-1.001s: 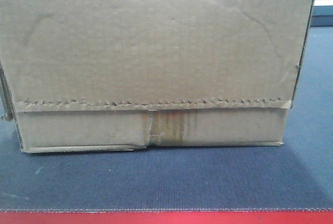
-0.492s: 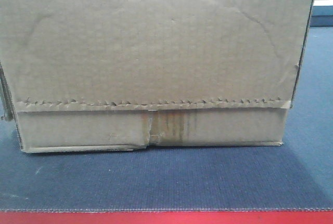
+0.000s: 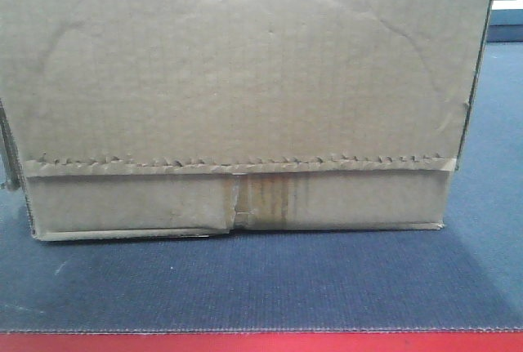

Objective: Grab carton from right shelf to conveyor

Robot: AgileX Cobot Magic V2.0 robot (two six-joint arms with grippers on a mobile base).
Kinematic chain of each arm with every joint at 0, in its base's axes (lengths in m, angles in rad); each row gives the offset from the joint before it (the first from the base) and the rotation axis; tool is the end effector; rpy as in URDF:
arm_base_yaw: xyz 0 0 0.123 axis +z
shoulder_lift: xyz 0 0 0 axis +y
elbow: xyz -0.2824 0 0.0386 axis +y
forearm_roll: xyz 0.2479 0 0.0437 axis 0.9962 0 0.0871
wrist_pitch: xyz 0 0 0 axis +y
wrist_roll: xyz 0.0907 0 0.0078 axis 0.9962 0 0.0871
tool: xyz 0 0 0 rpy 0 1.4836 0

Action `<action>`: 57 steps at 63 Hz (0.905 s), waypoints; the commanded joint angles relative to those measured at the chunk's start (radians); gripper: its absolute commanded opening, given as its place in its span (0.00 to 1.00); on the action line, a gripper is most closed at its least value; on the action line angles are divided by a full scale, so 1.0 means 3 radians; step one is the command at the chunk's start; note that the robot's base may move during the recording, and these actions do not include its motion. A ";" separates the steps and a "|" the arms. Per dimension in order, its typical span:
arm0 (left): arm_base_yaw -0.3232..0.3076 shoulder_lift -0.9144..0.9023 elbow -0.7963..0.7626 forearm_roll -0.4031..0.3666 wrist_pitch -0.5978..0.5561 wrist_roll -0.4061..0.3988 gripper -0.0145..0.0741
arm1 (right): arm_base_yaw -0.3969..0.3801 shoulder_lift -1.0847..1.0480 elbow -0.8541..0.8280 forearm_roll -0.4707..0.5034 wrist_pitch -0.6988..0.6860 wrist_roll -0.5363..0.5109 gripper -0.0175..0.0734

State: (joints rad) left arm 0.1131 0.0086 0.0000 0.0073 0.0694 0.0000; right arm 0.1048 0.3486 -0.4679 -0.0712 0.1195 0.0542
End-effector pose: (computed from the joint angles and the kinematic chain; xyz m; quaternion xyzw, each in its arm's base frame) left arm 0.0569 0.0065 0.2063 -0.0374 0.7029 0.0429 0.7091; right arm 0.0790 0.0075 0.3364 -0.0378 0.6745 0.0297 0.7367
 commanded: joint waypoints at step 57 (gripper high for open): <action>-0.0066 -0.0029 0.0000 -0.0024 0.0061 0.0026 0.18 | -0.0012 -0.0014 0.0011 -0.0040 -0.0085 -0.0012 0.12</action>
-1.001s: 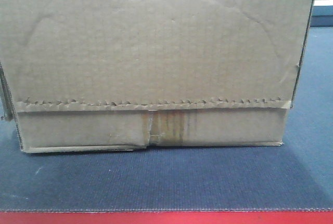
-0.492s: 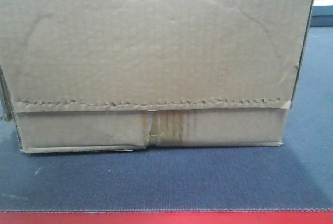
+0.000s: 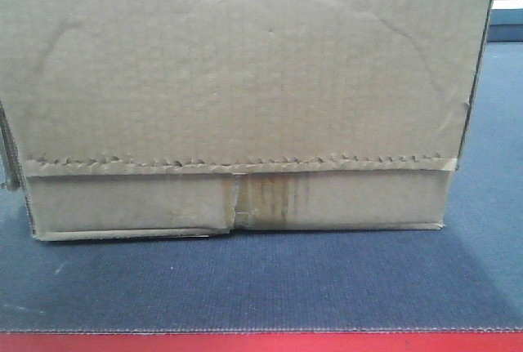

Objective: Grab carton from right shelf to conveyor

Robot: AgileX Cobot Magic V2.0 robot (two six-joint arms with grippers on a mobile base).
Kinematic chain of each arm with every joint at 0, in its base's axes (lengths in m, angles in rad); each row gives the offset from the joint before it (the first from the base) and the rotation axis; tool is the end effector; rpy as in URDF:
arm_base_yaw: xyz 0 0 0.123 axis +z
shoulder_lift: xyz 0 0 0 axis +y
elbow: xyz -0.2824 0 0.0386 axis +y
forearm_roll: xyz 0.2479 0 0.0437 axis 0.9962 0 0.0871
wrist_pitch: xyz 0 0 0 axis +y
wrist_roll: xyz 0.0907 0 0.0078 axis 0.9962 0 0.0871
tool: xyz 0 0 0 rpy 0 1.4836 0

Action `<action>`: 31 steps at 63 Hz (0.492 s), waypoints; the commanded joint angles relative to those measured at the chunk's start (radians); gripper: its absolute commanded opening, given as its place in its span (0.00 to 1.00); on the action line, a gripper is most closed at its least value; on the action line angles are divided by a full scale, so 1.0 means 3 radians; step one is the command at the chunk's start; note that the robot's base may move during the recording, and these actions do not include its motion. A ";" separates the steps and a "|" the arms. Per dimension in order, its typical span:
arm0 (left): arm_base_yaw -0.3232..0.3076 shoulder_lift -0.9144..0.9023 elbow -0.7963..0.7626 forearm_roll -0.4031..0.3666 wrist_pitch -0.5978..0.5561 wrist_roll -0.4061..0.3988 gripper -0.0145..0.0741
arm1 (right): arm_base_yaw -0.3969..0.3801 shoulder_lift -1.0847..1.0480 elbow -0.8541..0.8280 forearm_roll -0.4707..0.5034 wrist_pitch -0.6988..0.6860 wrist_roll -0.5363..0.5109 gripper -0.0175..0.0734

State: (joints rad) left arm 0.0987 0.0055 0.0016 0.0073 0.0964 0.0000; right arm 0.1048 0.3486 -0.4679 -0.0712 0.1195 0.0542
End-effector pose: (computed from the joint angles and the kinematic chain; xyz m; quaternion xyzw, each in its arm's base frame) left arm 0.0568 0.0057 0.2035 -0.0328 0.7121 0.0374 0.7003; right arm 0.0790 0.0075 0.3364 -0.0378 0.6745 0.0297 0.7367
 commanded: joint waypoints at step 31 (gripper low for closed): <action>-0.0018 -0.0018 -0.0005 -0.0024 -0.0028 0.0026 0.18 | -0.0406 -0.0624 0.0971 0.0547 -0.0234 -0.0476 0.12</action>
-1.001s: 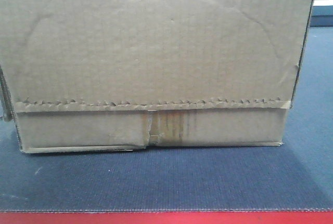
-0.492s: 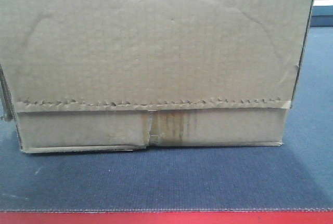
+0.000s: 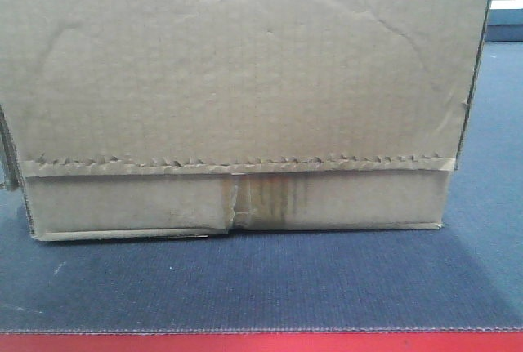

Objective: Grab carton from right shelf to conveyor

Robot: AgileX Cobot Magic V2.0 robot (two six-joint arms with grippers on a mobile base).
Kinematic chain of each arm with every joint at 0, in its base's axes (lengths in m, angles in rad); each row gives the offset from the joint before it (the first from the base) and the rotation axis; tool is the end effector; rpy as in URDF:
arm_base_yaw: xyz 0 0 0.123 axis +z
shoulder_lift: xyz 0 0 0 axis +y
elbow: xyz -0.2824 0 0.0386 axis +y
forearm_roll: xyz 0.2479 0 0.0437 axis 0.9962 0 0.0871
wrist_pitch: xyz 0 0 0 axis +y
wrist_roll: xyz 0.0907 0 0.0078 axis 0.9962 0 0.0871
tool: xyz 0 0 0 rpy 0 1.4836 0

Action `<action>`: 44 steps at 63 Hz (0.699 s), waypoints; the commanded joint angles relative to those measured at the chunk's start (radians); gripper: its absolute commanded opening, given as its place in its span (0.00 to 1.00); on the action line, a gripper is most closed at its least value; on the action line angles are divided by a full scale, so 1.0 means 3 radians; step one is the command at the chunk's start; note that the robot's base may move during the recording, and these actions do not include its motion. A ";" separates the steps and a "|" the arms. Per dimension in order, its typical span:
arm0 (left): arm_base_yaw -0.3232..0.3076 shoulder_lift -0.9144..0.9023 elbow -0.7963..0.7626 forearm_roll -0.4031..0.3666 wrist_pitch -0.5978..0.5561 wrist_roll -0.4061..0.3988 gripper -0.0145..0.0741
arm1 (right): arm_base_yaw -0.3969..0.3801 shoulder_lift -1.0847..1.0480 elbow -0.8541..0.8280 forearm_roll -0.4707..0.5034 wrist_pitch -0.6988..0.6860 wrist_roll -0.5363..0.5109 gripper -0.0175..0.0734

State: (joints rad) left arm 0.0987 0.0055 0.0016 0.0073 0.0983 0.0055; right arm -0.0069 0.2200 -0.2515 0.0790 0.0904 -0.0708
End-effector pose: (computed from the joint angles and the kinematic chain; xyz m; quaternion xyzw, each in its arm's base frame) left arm 0.0568 0.0057 0.2033 -0.0309 0.7128 0.0393 0.6995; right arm 0.0702 0.0002 0.2763 0.0026 0.6969 0.0028 0.7171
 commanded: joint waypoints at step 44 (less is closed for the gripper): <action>-0.0018 -0.0018 -0.0005 -0.0024 -0.0035 0.0008 0.18 | -0.0034 -0.0733 0.0838 0.0052 -0.0254 -0.0059 0.12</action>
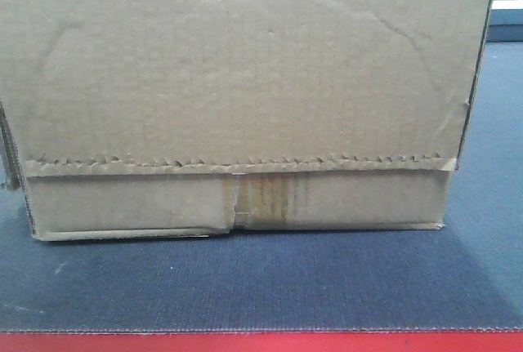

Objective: Grab carton from right shelf to conveyor

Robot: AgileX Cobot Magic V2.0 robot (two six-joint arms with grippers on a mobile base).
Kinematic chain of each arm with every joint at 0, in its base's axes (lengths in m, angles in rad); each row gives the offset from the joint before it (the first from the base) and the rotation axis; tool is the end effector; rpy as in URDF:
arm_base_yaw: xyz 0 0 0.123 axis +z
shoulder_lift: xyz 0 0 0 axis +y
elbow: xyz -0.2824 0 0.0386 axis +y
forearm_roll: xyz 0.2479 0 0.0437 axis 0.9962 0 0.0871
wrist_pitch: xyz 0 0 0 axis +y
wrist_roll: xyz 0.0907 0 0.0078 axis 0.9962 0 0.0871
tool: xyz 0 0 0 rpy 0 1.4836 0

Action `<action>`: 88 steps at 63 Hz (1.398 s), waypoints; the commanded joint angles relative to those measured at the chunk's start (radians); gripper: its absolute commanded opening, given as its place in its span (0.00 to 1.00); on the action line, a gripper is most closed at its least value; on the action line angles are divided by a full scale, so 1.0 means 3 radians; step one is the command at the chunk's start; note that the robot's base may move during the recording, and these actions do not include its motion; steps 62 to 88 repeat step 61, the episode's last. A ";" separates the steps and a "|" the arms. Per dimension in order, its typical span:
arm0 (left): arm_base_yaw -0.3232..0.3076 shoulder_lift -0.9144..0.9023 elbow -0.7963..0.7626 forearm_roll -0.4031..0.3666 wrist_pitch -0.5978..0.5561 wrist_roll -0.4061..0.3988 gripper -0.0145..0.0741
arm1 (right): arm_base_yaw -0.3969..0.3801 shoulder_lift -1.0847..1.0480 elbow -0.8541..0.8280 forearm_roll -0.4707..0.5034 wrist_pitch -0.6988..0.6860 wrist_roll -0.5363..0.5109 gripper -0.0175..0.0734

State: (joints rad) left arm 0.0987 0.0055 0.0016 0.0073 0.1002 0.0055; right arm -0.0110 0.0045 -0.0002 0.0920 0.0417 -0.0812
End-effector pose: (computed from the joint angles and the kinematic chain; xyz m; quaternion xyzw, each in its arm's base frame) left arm 0.0568 0.0057 0.2031 -0.0309 0.7135 0.0393 0.6989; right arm 0.0568 -0.0003 0.2091 0.0061 0.6923 0.0012 0.7216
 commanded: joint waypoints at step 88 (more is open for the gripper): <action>-0.0018 -0.0018 -0.0005 -0.0024 -0.0041 0.0008 0.18 | -0.0020 -0.0015 0.0001 0.0008 -0.0092 -0.0024 0.12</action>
